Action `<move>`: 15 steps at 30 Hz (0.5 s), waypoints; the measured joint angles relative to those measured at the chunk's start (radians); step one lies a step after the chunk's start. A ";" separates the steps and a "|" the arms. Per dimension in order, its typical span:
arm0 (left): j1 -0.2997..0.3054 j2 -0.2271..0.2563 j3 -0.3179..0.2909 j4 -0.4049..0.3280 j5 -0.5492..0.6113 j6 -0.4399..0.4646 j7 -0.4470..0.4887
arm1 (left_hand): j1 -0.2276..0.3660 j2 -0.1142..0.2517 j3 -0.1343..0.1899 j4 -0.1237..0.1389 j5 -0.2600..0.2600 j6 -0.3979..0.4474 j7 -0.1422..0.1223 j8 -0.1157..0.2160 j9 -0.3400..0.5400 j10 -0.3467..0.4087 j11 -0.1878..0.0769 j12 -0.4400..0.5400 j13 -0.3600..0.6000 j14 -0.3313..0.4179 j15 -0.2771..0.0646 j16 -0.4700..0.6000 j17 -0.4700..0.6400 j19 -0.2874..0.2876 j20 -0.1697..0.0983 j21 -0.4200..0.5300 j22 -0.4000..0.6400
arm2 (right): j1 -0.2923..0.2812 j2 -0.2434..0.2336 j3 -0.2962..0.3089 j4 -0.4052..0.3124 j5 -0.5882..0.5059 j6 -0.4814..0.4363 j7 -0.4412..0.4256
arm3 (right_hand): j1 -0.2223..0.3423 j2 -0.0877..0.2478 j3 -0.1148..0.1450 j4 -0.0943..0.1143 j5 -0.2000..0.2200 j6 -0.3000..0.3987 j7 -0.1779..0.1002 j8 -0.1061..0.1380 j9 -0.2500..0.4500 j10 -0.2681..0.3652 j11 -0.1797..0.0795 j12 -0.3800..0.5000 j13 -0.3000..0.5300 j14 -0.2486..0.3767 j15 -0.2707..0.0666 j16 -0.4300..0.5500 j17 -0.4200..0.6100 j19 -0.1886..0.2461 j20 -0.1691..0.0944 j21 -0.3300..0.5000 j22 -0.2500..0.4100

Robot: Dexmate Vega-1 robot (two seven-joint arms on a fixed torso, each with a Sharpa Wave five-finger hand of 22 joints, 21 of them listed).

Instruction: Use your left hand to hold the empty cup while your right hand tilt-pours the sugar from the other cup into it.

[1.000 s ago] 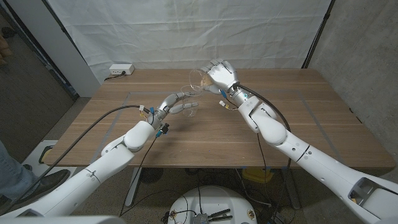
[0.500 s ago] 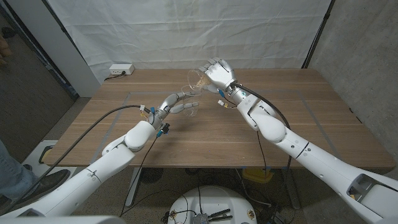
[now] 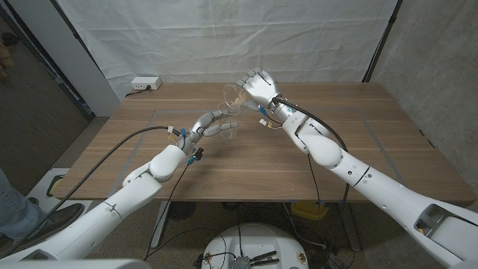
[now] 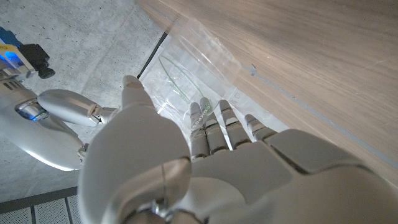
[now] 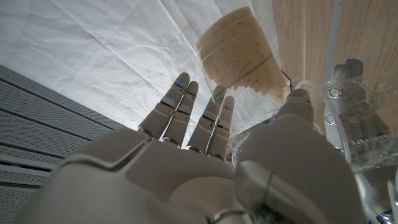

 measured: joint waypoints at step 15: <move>-0.001 0.006 -0.007 -0.007 -0.006 -0.001 -0.004 | 0.000 0.000 -0.003 0.003 0.000 0.000 0.000 0.000 0.000 0.000 0.000 0.000 0.000 0.000 0.000 0.000 0.000 0.000 0.000 0.000 0.000 | 0.001 -0.022 0.005 0.011 -0.021 0.006 -0.073 | 0.016 0.005 0.016 -0.008 -0.004 0.000 0.000 -0.008 -0.001 -0.002 0.002 -0.004 0.000 0.000 0.000 0.000 0.000 0.000 0.000 0.000 0.001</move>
